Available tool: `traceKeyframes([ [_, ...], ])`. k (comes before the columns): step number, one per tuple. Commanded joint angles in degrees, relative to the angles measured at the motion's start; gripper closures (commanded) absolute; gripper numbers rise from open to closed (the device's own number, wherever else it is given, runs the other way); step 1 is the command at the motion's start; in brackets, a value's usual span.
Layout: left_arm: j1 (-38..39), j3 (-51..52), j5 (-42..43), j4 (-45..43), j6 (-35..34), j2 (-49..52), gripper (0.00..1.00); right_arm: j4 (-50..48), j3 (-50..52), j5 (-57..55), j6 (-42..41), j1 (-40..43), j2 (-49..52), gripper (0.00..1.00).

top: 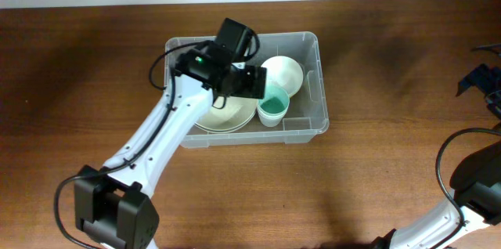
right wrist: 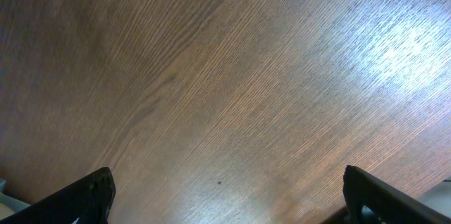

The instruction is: Pack container

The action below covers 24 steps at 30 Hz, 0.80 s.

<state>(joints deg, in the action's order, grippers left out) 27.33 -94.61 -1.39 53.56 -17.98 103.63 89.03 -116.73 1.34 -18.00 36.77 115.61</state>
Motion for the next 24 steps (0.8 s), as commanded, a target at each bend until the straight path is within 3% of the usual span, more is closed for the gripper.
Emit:
traceKeyframes([
  [1, -1.42, 0.17, -2.10, 0.24, 0.28, 0.28, 0.01, -0.09, 0.11, -0.50, -0.46, 0.00, -1.36, 0.01],
  [13, -1.53, 0.17, -3.54, 2.36, 0.48, 0.28, 0.01, -0.09, 0.11, -0.50, -0.46, 0.00, -1.36, 0.01],
  [21, -3.34, 0.50, -7.52, 2.89, 5.22, 0.28, 0.01, -0.07, 0.11, -0.50, -0.48, 0.00, -1.36, 0.01],
  [24, -5.33, 0.74, -4.92, 2.14, 11.45, 0.28, 0.01, -0.09, 0.11, -0.50, -0.48, 0.00, -1.36, 0.01],
])
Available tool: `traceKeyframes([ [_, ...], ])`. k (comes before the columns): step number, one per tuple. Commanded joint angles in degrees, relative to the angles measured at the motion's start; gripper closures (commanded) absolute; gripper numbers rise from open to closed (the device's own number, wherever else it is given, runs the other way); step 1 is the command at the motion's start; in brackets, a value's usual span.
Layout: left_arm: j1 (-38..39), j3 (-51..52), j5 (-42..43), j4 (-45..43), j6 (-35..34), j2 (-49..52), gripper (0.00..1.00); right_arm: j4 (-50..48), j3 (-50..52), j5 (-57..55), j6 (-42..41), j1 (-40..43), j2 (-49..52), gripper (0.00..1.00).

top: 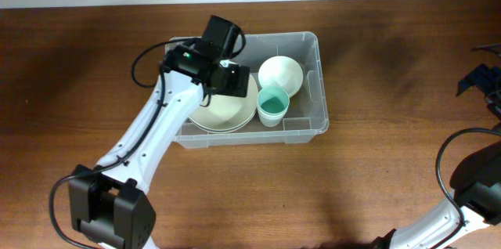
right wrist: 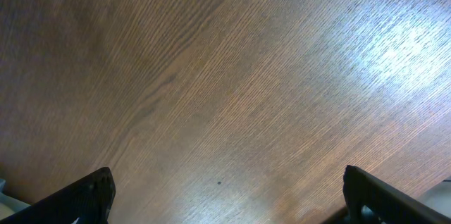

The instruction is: Pack container

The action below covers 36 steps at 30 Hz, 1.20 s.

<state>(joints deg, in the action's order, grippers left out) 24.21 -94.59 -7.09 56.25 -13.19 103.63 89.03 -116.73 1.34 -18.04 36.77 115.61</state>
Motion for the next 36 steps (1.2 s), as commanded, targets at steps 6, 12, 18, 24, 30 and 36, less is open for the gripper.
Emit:
traceKeyframes([
  [6, -7.17, 4.83, 6.45, -6.80, 20.83, -1.79, 0.01, -0.09, 0.11, -0.50, -0.42, 0.00, -1.36, 0.01],
  [12, -12.17, 22.69, 8.48, -25.46, 20.79, -13.25, 0.00, -0.09, 0.11, -0.50, -0.42, 0.00, -1.36, 0.01],
  [18, -15.89, 46.77, 8.44, -53.55, 20.83, -27.19, 0.01, -0.09, 0.11, -0.50, -0.44, 0.00, -1.36, 0.01],
  [24, -19.39, 69.31, 8.41, -78.95, 20.83, -41.51, 0.01, -0.09, 0.11, -0.50, -0.44, 0.00, -1.36, 0.01],
  [30, -21.31, 85.83, 8.39, -92.37, 20.83, -57.66, 0.01, -0.09, 0.11, -0.50, -0.44, 0.00, -1.36, 0.01],
  [36, -23.17, 91.17, 8.39, -88.39, 20.83, -70.82, 0.00, -0.09, 0.11, -0.50, -0.42, 0.00, -1.36, 0.01],
])
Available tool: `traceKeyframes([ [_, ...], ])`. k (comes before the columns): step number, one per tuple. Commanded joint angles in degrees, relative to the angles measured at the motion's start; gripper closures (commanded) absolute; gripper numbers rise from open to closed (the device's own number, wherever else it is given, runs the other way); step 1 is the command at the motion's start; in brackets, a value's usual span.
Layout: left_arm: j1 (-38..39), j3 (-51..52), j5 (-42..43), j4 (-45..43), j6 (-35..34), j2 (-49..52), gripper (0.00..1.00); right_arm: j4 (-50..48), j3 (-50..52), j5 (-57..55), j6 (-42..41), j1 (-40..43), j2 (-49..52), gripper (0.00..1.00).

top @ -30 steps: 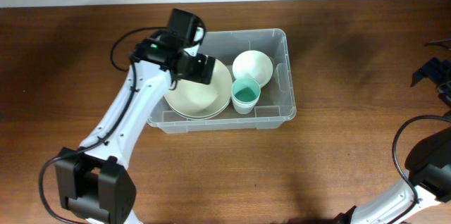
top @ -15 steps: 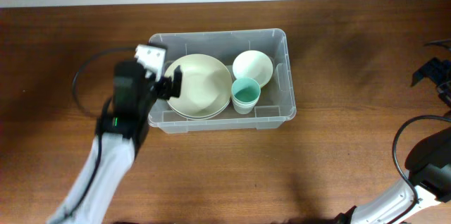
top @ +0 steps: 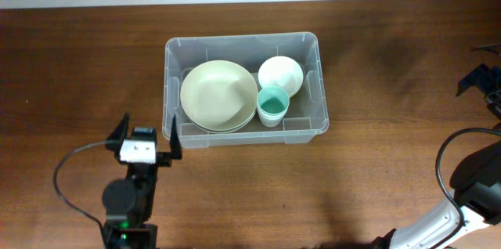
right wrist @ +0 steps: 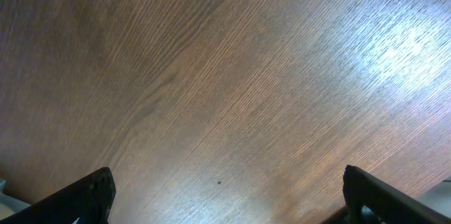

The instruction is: Pack container

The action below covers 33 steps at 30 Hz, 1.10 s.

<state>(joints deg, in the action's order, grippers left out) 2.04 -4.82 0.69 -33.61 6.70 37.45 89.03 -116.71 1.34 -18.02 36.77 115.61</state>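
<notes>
A clear plastic container (top: pixel 313 84) stands mid-table in the overhead view. Inside lie a stack of pale cream plates (top: pixel 219 96) on the left, a white bowl (top: pixel 280 74) at the back right and a teal cup (top: pixel 272 106) in front of the bowl. My left gripper (top: pixel 147 133) sits outside the container, just off its front left corner, open with nothing between its fingers. My right gripper (right wrist: pixel 229 199) hangs far off at the table's right edge, open wide over bare wood, its dark fingertips (right wrist: pixel 91 194) at the lower corners of the right wrist view.
The brown wooden table (top: pixel 391 163) surrounds the container on all sides. A pale wall strip runs along the back edge. A black cable (top: pixel 74 163) loops beside my left arm's base, another beside the right arm (top: pixel 450 155).
My left arm has left the container: its gripper was over the plates' back left part and is now outside, near the front left corner. The plates show in full. The right arm stays put.
At first my left gripper was inside the container, over the plates next to the teal cup. Then it stood farther left over the plates. Now it is outside, open, and plates, bowl and cup rest in the container. The right gripper stayed open over bare wood.
</notes>
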Motion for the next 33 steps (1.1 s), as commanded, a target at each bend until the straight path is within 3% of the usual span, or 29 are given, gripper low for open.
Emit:
traceKeyframes([
  [1, -1.27, 1.68, 0.61, 2.91, 0.94, -6.32, 0.00, -0.09, 0.09, -0.50, -0.44, 0.00, -1.36, 0.01],
  [14, -2.23, 2.27, -1.11, 28.94, 1.16, -22.49, 0.01, -0.09, 0.09, -0.50, -0.44, 0.00, -1.36, 0.01],
  [21, -2.45, 4.33, -1.07, 38.49, 1.16, -31.08, 0.01, -0.09, 0.09, -0.50, -0.46, 0.00, -1.36, 0.01],
  [33, -4.74, 4.31, -0.87, 38.34, 1.14, -37.18, 0.01, -0.09, 0.09, -0.50, -0.46, 0.00, -1.36, 0.01],
])
